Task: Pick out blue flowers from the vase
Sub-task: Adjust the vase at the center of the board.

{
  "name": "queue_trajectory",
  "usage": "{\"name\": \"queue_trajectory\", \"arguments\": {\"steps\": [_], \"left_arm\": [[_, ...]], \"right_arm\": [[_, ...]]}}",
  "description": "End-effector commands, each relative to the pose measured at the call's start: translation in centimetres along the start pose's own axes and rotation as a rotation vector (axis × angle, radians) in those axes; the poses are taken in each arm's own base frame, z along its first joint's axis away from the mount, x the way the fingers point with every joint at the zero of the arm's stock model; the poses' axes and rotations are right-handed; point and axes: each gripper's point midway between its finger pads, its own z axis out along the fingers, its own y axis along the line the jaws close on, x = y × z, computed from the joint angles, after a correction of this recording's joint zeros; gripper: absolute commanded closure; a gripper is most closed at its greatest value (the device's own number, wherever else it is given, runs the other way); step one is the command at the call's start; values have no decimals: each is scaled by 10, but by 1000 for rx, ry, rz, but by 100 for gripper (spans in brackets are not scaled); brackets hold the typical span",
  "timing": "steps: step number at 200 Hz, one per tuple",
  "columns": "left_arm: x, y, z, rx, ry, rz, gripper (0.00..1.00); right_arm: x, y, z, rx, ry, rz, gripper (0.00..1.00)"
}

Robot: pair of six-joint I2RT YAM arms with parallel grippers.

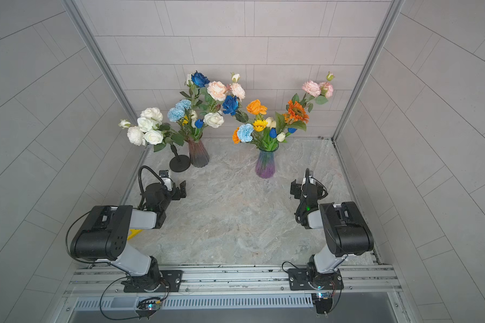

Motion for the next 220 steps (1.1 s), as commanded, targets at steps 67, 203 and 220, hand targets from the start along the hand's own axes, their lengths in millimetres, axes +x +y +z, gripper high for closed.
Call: {"name": "queue_trajectory", "arguments": {"steps": [67, 203, 220], "left_arm": [[-6, 0, 1, 4, -23, 15, 0], [-9, 11, 0, -52, -26, -10, 0], [-27, 21, -20, -156, -83, -9, 0]], "right_arm": [[-6, 0, -1, 3, -13, -9, 1], [-8, -2, -3, 25, -25, -9, 1], [-24, -8, -19, 108, -60, -38, 1]]}}
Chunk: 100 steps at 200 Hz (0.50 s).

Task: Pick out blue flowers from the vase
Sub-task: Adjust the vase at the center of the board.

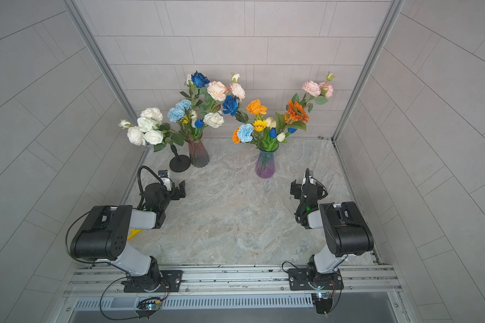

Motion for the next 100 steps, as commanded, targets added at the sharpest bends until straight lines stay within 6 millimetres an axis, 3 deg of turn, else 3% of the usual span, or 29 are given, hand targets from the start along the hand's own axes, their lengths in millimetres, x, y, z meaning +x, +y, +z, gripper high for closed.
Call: {"name": "queue_trajectory", "arguments": {"steps": [1, 13, 26, 38, 49, 70, 85, 100], "left_arm": [[-27, 14, -20, -129, -79, 0, 0], [-53, 19, -42, -243, -101, 24, 0], [-81, 22, -62, -268, -147, -123, 0], [-100, 11, -71, -191, -168, -233, 0], [-117, -4, -75, -86, -196, -295, 0], [-110, 5, -78, -113, -172, -589, 0], [-122, -13, -74, 45, -187, -629, 0], [-126, -25, -60, 77, -75, -639, 0]], "right_arm": [[-25, -7, -18, 91, -57, -36, 1], [-46, -16, -32, 161, -73, -42, 1], [-67, -26, -47, 204, -74, -5, 1], [-86, -38, -62, 225, -71, 117, 1], [-98, -32, -69, 126, -73, 191, 1], [-116, -15, -81, -63, -82, 270, 1], [-129, -6, -88, -152, -99, 312, 1], [-134, 4, -91, -201, -53, 267, 1]]}}
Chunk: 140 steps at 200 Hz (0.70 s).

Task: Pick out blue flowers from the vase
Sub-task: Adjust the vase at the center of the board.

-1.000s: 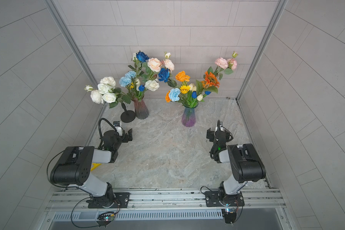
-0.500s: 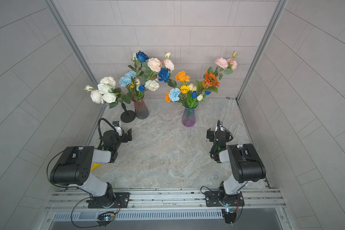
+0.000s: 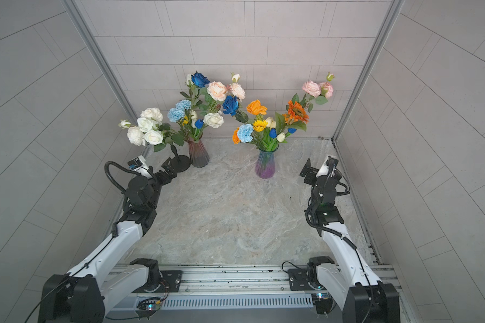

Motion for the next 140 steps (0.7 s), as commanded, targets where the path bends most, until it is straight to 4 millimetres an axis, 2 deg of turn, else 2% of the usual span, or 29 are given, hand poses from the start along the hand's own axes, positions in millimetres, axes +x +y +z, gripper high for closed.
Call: {"name": "queue_trajectory", "arguments": {"steps": [1, 5, 36, 59, 96, 140], "left_arm": [[28, -11, 15, 27, 207, -170, 0], [29, -16, 19, 45, 230, -165, 0], [39, -48, 53, 146, 350, -277, 0], [41, -57, 71, 174, 371, -338, 0], [25, -67, 86, 178, 346, -390, 3], [4, -83, 105, 216, 314, -436, 12]], "right_arm": [[34, 25, -4, -137, 210, 6, 1], [26, 30, -3, -150, 203, -2, 1], [22, 53, -18, -162, 194, -131, 1], [19, 80, -37, -229, 190, -200, 1], [16, 104, -62, -289, 177, -279, 1], [16, 124, -82, -365, 169, -338, 3]]}}
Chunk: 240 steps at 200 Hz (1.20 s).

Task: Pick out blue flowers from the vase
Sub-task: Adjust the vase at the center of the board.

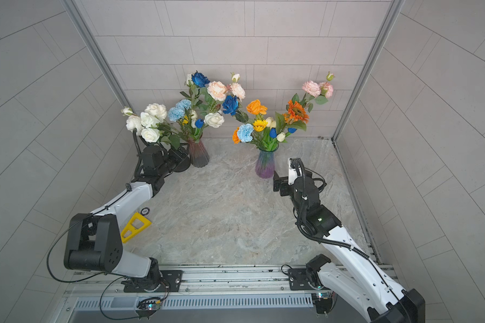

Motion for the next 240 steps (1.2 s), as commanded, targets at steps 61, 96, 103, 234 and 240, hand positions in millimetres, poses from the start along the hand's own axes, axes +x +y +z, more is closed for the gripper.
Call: {"name": "queue_trajectory", "arguments": {"steps": [61, 96, 103, 234, 240], "left_arm": [[-19, -16, 33, -62, 74, -53, 39], [-17, -10, 31, -132, 115, -11, 49], [-16, -8, 30, -148, 124, 1, 49], [-12, 14, 55, -253, 193, 66, 53], [-12, 16, 57, -258, 195, 64, 53]], "right_arm": [[-14, 8, -18, 4, -28, -87, 7], [-21, 5, -24, 12, -50, -85, 7], [-21, 5, -24, 12, -51, -85, 7], [-22, 11, -26, -3, -64, -102, 7], [-21, 11, -26, 0, -63, -105, 7]]}}
